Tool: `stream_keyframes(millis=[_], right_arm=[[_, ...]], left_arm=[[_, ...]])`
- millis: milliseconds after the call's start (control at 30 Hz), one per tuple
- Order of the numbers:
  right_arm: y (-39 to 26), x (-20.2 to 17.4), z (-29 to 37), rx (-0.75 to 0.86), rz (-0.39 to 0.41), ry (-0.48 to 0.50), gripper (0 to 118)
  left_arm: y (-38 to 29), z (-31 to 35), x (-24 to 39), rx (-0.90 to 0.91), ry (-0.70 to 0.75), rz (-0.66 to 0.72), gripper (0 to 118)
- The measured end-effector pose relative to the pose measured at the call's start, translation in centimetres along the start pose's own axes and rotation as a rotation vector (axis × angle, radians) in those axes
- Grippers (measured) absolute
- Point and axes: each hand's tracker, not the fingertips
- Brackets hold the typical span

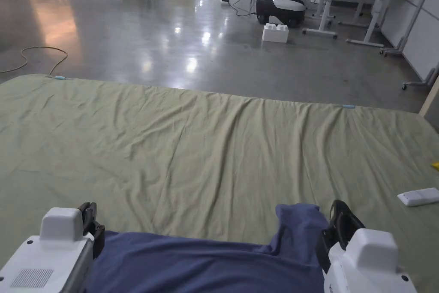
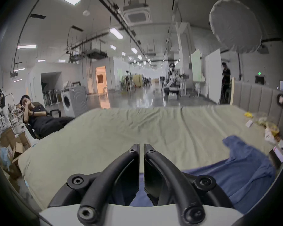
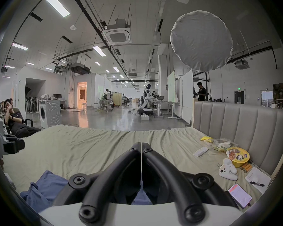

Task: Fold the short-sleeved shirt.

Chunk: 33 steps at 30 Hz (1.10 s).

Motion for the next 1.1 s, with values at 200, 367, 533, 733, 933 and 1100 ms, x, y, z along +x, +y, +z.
stream_keyframes(millis=[200, 367, 533, 733, 933, 1100], right_arm=[[-1.7, 0.4, -1.3, -0.110, 0.013, 0.020, 1], [-3.2, 0.9, -2.3, -0.172, 0.027, 0.015, 1], [-4.6, 1.7, -3.0, -0.241, 0.026, -0.001, 1], [-6.2, 2.3, -3.7, -0.312, 0.023, -0.014, 1], [-7.6, 3.0, -4.8, -0.361, 0.015, -0.016, 1], [-8.7, 4.7, -7.8, -0.440, 0.016, -0.036, 10]], left_arm=[[-2.0, -9.9, -2.9, -0.363, -0.066, 0.028, 9], [-3.4, -15.7, -3.7, -0.544, -0.090, 0.045, 66], [-4.5, -19.7, -3.8, -0.700, -0.120, 0.078, 74], [-5.4, -20.9, -2.6, -0.701, -0.113, -0.007, 75], [-5.8, -20.2, -1.8, -0.676, -0.127, -0.061, 46], [-5.8, -19.3, -0.9, -0.649, -0.169, -0.062, 7]])
